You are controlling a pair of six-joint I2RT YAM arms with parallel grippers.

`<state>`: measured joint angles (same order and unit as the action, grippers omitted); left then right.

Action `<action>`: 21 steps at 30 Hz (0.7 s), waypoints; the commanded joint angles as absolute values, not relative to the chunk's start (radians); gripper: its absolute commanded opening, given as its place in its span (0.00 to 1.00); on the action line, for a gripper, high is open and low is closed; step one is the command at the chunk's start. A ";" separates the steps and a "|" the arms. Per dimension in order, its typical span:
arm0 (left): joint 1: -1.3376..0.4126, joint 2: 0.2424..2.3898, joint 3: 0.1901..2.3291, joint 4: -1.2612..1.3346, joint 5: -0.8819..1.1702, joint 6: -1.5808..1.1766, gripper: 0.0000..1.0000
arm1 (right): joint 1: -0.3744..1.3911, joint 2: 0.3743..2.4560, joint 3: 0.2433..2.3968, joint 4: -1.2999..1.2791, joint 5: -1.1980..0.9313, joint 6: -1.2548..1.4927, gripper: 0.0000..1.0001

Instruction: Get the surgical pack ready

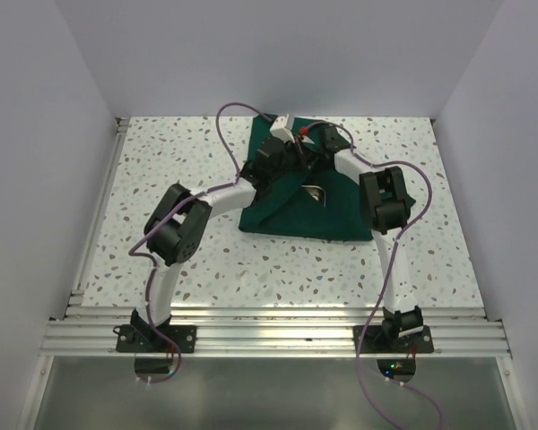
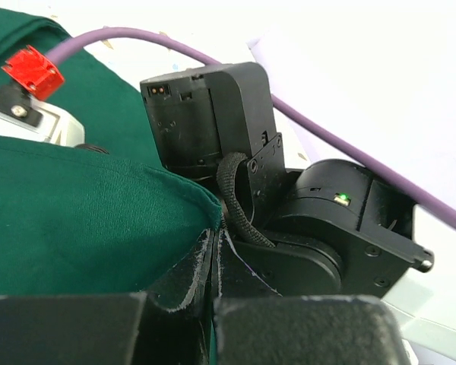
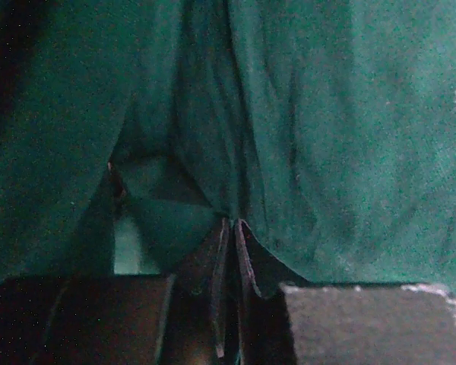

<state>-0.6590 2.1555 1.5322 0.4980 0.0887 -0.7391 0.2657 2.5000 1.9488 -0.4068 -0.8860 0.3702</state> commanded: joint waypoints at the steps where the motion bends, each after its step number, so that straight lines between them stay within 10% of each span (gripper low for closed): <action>1: -0.661 2.068 1.523 0.548 0.075 -0.713 0.00 | 0.276 2.451 1.996 -0.413 -0.858 0.400 0.11; 21: -0.655 2.077 1.496 0.555 0.069 -0.704 0.00 | 0.209 2.415 2.063 -0.422 -0.809 0.454 0.40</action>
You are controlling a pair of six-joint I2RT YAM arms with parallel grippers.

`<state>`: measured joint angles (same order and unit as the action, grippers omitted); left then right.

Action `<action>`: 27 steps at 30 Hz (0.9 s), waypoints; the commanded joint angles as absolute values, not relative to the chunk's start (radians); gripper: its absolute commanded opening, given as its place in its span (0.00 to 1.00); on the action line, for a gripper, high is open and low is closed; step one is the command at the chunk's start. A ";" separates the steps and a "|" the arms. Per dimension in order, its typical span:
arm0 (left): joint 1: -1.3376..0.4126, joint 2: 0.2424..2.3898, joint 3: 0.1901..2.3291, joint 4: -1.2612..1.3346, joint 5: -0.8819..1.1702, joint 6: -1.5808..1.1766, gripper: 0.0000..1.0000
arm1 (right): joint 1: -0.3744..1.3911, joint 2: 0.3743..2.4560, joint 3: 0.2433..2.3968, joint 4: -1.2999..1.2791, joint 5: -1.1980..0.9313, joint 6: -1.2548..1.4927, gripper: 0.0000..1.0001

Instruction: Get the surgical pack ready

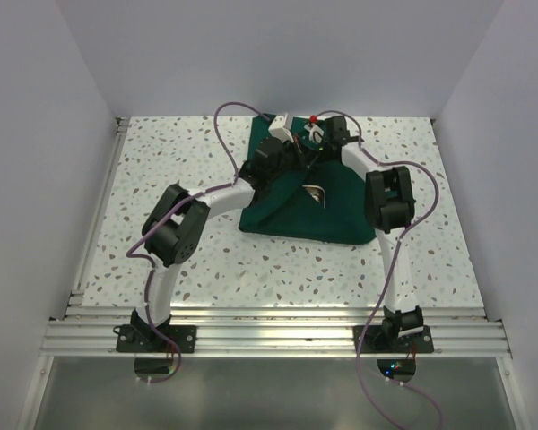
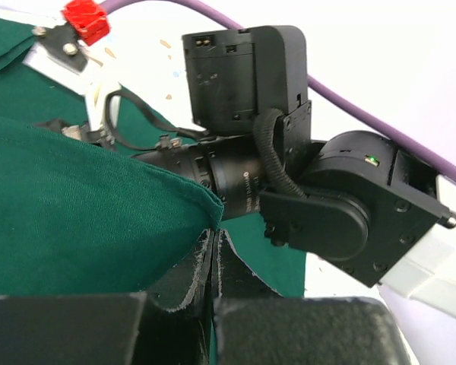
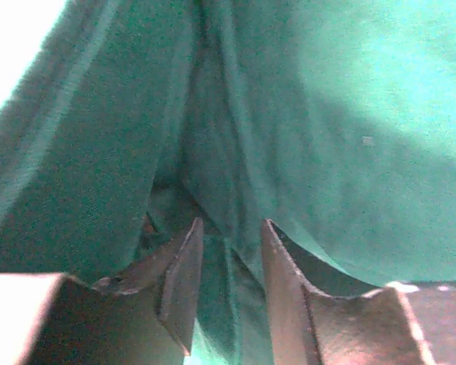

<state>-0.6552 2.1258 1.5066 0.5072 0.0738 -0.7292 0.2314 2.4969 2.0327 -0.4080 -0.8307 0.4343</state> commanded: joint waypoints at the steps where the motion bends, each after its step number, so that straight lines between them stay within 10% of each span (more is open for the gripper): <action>1: -0.655 2.079 1.496 0.558 0.071 -0.707 0.00 | 0.198 2.408 2.050 -0.426 -0.799 0.454 0.41; 19: -0.666 2.120 1.476 0.623 0.104 -0.759 0.02 | 0.015 2.048 1.618 -0.287 -0.474 0.561 0.50; 27: -0.680 2.154 1.508 0.629 0.166 -0.786 0.48 | -0.027 1.898 1.445 -0.235 -0.339 0.580 0.51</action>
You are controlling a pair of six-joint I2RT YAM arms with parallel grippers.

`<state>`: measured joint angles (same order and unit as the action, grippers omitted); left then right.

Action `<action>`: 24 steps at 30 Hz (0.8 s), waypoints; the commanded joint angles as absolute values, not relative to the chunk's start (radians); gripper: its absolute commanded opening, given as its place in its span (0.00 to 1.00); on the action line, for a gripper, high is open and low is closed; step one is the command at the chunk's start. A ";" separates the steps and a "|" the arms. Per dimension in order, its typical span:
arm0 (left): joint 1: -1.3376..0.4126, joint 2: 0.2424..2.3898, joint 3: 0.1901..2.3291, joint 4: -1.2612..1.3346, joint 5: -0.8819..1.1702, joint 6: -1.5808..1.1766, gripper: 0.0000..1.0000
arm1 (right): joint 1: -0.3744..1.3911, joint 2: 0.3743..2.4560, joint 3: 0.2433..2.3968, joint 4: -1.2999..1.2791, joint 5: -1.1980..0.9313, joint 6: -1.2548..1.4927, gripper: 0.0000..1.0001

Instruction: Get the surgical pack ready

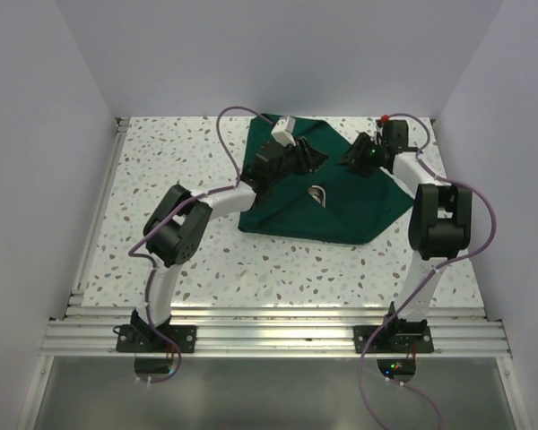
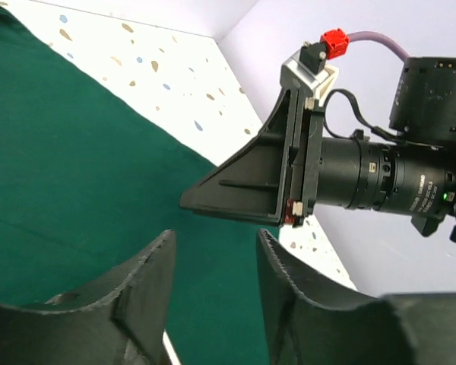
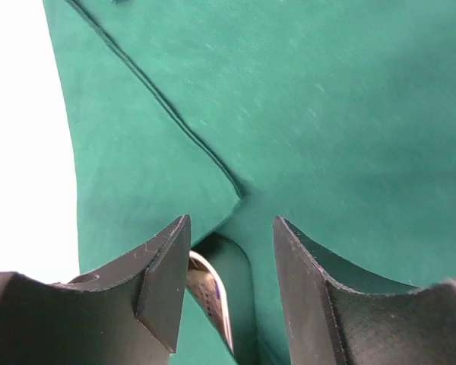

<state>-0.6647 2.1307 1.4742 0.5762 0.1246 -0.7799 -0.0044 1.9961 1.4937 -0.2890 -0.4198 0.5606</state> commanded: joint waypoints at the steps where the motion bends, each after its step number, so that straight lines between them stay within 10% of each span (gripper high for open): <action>1: -0.680 2.157 1.538 0.612 0.179 -0.778 0.51 | -0.028 1.881 1.425 -0.227 -0.328 0.581 0.52; 16: -0.574 1.844 1.352 0.304 0.161 -0.629 0.58 | -0.008 1.947 1.336 -0.084 -0.577 0.721 0.76; 24: -0.548 1.703 1.189 0.201 0.052 -0.558 0.57 | 0.052 2.035 1.338 -0.035 -0.557 0.798 0.71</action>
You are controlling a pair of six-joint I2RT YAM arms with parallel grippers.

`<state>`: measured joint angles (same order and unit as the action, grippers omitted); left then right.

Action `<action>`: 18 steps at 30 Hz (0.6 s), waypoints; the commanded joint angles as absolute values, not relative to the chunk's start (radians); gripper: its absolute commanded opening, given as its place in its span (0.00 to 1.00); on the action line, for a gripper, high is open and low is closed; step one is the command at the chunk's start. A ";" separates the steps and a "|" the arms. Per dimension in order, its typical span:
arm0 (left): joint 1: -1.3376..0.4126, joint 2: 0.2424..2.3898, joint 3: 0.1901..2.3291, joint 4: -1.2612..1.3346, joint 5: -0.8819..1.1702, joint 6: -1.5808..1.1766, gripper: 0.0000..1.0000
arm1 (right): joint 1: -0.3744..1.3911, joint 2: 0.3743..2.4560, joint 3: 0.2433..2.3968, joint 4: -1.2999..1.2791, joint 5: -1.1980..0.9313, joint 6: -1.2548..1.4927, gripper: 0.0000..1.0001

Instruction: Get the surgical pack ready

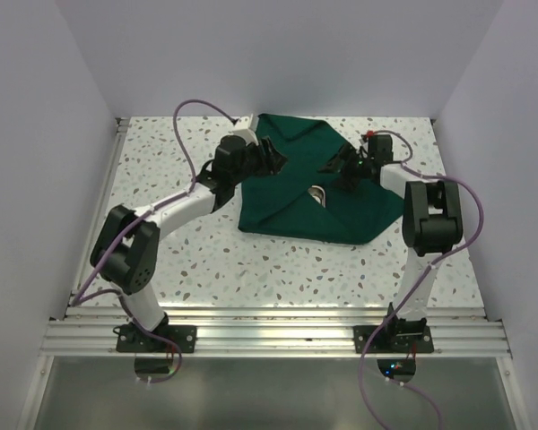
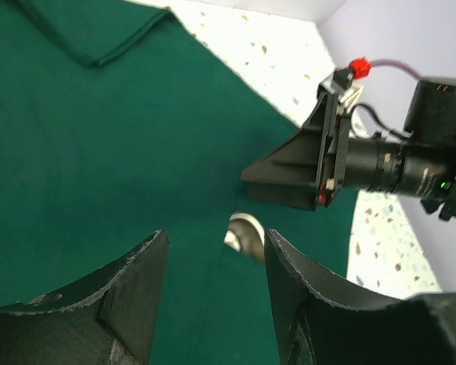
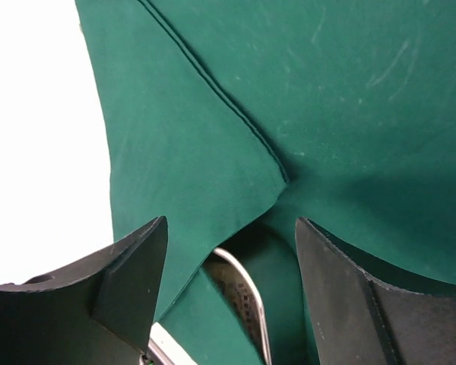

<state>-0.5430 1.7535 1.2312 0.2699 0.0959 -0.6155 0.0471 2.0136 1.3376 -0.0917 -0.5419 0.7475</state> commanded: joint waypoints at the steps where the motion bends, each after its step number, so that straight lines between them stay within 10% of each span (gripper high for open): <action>1: -0.542 1.684 1.163 0.193 0.043 -0.555 0.57 | 0.057 2.043 1.342 -0.035 -0.557 0.802 0.70; 15: -0.531 1.526 0.898 0.282 0.098 -0.557 0.50 | 0.101 2.134 1.356 0.043 -0.558 0.873 0.64; 18: -0.531 1.531 0.870 0.299 0.123 -0.558 0.49 | 0.103 2.131 1.351 0.069 -0.561 0.890 0.48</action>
<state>-0.5369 1.5581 0.8967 0.2245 0.0864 -0.5797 0.0948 2.1242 1.3373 0.0147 -0.5453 0.8570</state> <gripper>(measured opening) 0.498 0.525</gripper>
